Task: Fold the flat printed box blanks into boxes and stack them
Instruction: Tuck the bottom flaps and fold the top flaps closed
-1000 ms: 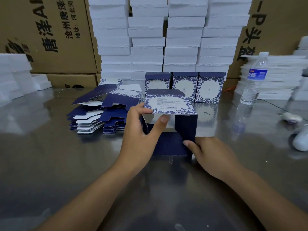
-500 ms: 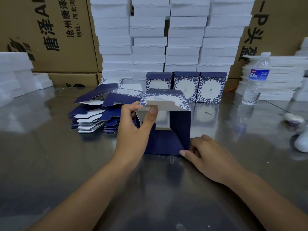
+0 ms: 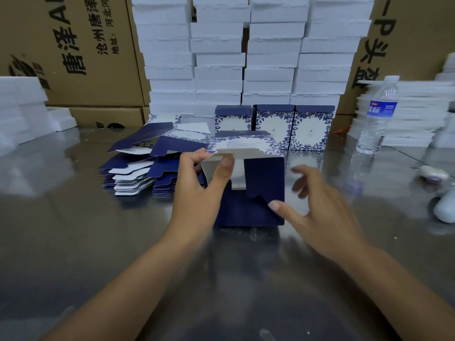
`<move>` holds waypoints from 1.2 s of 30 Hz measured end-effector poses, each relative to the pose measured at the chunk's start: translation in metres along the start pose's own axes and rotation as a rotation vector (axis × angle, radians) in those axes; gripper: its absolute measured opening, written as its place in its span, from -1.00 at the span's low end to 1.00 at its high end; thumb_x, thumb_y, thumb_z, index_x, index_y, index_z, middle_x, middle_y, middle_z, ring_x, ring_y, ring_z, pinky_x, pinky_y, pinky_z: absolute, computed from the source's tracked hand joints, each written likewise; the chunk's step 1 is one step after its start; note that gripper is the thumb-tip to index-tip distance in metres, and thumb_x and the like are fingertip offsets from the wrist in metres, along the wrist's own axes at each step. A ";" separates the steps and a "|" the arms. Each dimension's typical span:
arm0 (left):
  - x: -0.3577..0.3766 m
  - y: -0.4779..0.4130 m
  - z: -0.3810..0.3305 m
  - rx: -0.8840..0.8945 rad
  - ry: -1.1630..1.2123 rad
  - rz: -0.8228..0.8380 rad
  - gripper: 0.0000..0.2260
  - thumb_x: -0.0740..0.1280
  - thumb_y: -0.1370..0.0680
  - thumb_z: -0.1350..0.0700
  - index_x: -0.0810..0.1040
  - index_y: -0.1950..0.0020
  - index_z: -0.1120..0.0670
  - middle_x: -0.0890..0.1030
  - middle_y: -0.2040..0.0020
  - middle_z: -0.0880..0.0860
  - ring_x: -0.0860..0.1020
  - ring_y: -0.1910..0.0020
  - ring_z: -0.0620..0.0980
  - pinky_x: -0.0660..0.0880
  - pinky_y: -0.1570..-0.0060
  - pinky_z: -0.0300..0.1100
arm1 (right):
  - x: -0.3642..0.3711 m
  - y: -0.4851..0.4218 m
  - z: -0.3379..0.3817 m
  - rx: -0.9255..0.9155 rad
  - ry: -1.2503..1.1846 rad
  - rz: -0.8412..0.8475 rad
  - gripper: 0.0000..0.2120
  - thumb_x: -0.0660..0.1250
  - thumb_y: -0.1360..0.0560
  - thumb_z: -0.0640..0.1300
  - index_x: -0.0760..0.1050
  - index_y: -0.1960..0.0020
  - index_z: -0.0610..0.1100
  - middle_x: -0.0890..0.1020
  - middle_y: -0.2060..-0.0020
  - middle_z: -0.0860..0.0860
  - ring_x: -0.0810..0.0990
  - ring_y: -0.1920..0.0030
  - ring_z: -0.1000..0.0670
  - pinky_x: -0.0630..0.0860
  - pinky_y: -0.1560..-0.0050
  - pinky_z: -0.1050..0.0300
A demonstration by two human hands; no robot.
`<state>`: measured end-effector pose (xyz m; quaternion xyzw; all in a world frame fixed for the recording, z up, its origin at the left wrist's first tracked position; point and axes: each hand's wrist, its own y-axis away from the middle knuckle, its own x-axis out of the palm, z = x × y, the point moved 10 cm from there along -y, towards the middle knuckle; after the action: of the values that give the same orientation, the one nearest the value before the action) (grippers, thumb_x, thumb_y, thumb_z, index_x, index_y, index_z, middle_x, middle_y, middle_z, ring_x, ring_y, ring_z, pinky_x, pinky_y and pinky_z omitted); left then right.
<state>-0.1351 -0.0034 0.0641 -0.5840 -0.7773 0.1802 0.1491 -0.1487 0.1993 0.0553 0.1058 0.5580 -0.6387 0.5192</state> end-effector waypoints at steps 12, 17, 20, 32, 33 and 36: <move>0.032 0.015 -0.005 0.135 -0.038 0.269 -0.64 0.28 -0.36 -0.36 0.38 -0.05 -0.23 0.40 -0.17 -0.36 0.42 -0.24 -0.25 0.39 -0.08 -0.32 | -0.051 0.011 0.039 -0.310 -0.088 -0.488 -0.73 0.23 -0.53 -0.04 0.58 0.03 -0.23 0.61 0.12 -0.06 0.50 0.04 -0.06 0.41 0.02 0.07; 0.041 0.020 -0.010 0.221 -0.022 0.389 -0.55 0.07 -0.47 -0.42 0.39 -0.26 -0.27 0.39 -0.35 -0.22 0.29 -0.42 -0.19 0.27 -0.39 -0.06 | -0.062 0.011 0.025 -0.212 -0.196 -0.519 -0.62 0.15 -0.57 0.10 0.57 0.10 -0.17 0.52 0.19 0.09 0.43 0.10 0.11 0.31 0.06 0.40; 0.041 0.018 -0.006 0.217 -0.056 0.391 -0.66 0.18 -0.57 -0.13 0.32 -0.36 -0.21 0.40 -0.32 -0.30 0.30 -0.39 -0.29 0.33 -0.33 -0.13 | -0.065 0.012 0.021 -0.184 -0.231 -0.544 -0.59 0.12 -0.57 0.11 0.58 0.09 -0.18 0.50 0.17 0.13 0.41 0.10 0.15 0.28 0.05 0.48; 0.019 0.008 -0.009 0.382 -0.610 0.152 -0.62 0.18 -0.51 -0.23 0.28 0.29 0.04 0.37 0.42 -0.05 0.33 0.38 -0.06 0.18 0.41 -0.23 | -0.057 0.014 0.039 -0.295 -0.273 -0.438 -0.71 0.14 -0.56 0.10 0.55 -0.05 -0.03 0.59 0.12 0.01 0.55 0.04 -0.09 0.38 -0.02 0.28; 0.018 0.008 -0.011 0.391 -0.626 0.142 -0.63 0.16 -0.55 -0.20 0.28 0.29 0.04 0.36 0.44 -0.04 0.32 0.40 -0.04 0.19 0.41 -0.19 | -0.056 0.015 0.040 -0.298 -0.279 -0.428 -0.72 0.14 -0.56 0.10 0.53 -0.07 -0.01 0.59 0.10 0.01 0.55 0.03 -0.09 0.38 -0.03 0.28; 0.017 0.009 -0.020 0.459 -0.716 0.115 -0.71 0.08 -0.58 -0.07 0.22 0.29 0.03 0.27 0.50 -0.06 0.23 0.49 -0.06 0.12 0.46 -0.09 | -0.054 0.013 0.041 -0.296 -0.296 -0.391 -0.69 0.12 -0.56 0.12 0.53 -0.09 -0.01 0.60 0.06 0.00 0.55 -0.02 -0.09 0.39 -0.07 0.25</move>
<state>-0.1227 0.0174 0.0784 -0.4788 -0.6858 0.5479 -0.0143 -0.0969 0.1972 0.1000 -0.1750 0.5730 -0.6469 0.4718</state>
